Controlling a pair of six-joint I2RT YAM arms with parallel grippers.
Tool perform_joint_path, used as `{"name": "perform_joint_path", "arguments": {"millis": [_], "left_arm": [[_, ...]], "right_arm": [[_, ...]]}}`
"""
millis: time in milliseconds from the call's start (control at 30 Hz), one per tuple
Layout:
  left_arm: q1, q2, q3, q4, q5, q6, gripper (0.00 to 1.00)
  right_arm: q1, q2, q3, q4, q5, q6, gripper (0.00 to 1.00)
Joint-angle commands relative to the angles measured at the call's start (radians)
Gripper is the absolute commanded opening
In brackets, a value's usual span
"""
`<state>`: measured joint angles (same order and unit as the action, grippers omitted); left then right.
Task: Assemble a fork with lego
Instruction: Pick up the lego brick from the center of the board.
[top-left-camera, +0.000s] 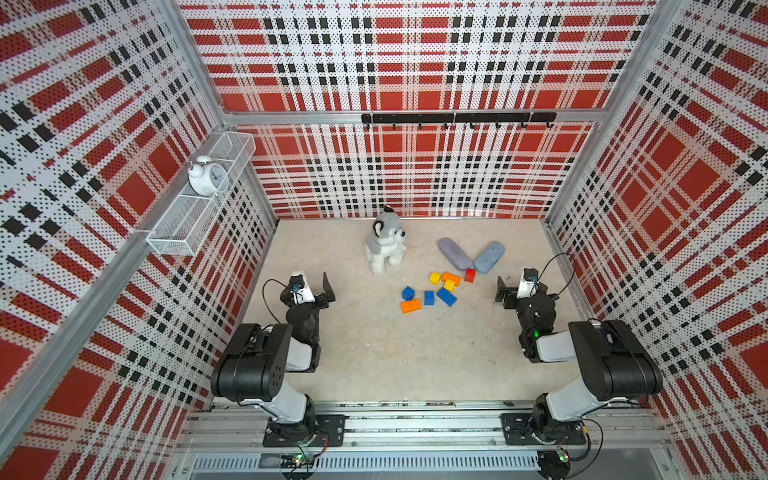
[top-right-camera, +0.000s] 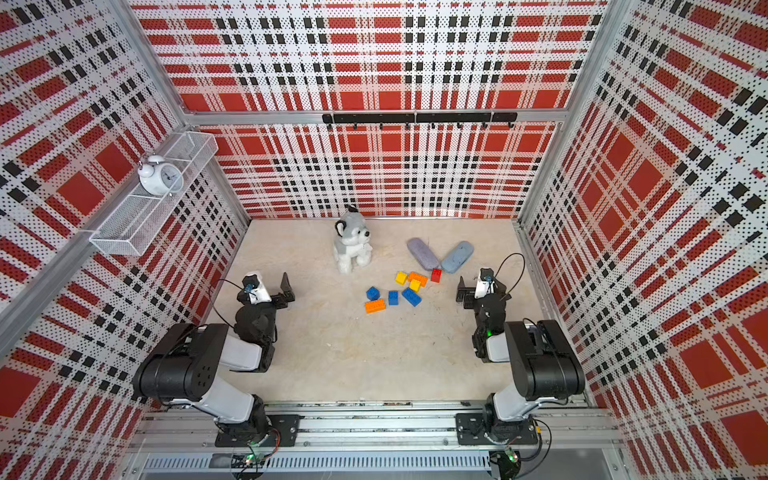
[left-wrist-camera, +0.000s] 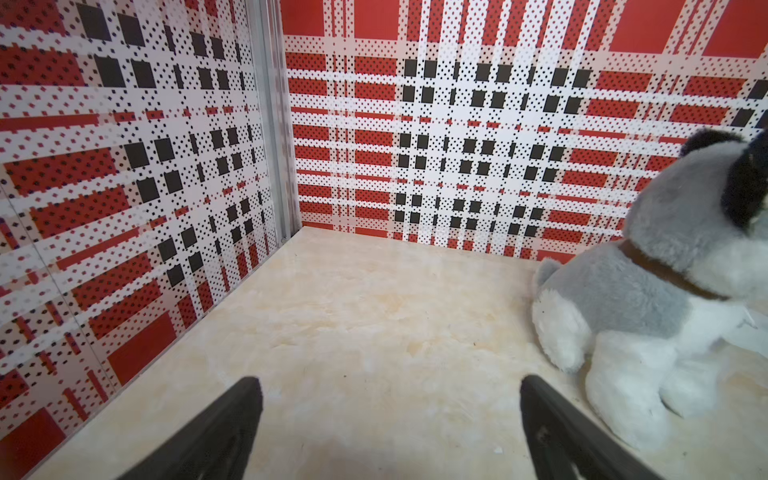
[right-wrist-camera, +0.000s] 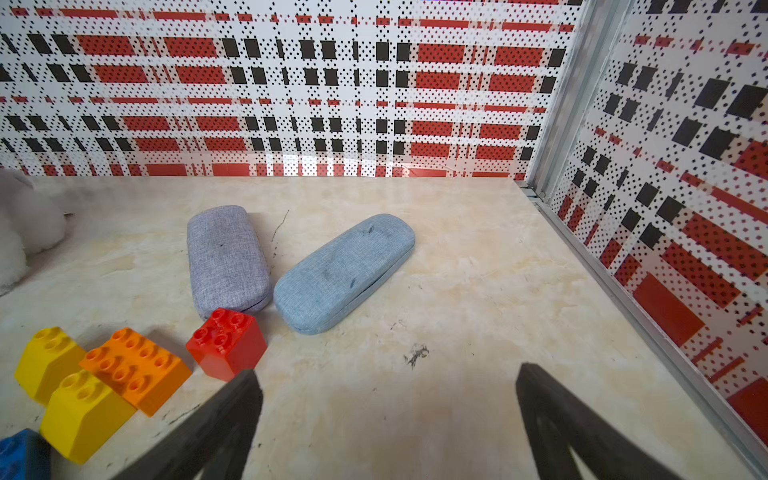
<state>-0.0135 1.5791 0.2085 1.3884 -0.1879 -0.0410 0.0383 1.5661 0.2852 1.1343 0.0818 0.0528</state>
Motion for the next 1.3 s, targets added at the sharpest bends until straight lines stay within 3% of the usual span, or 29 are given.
{"name": "perform_joint_path", "arguments": {"millis": [0, 467, 600, 700, 867, 933, 1033, 1133, 1267], "left_arm": [[0.004, -0.002, 0.011, -0.004, 0.021, 0.006, 0.98], [0.015, -0.006, 0.004, 0.005, 0.032, -0.007, 0.98], [0.008, -0.142, -0.017, -0.066, -0.078, -0.028, 0.98], [-0.055, -0.299, 0.030, -0.260, -0.198, -0.013, 0.98], [-0.088, -0.416, 0.279, -0.725, -0.085, -0.196, 0.98], [-0.111, -0.414, 0.364, -0.874, 0.016, -0.198, 0.98], [-0.178, -0.391, 0.465, -1.057, 0.149, -0.107, 0.98], [-0.259, -0.313, 0.615, -1.309, 0.190, -0.065, 0.99], [-0.388, -0.194, 0.746, -1.509, 0.167, -0.018, 0.95]], "right_arm": [[-0.009, 0.003, 0.012, 0.006, -0.004, -0.001, 1.00], [-0.010, -0.004, 0.010, 0.006, 0.012, 0.006, 1.00], [-0.009, -0.155, -0.003, -0.107, 0.080, 0.031, 1.00], [-0.009, -0.371, 0.021, -0.373, 0.093, 0.099, 1.00], [-0.003, -0.631, 0.152, -0.851, 0.075, 0.261, 1.00], [-0.001, -0.691, 0.207, -1.016, 0.035, 0.323, 1.00], [0.003, -0.742, 0.271, -1.177, -0.052, 0.393, 1.00], [0.007, -0.758, 0.332, -1.322, -0.123, 0.446, 1.00], [0.009, -0.740, 0.399, -1.439, -0.214, 0.491, 1.00]]}}
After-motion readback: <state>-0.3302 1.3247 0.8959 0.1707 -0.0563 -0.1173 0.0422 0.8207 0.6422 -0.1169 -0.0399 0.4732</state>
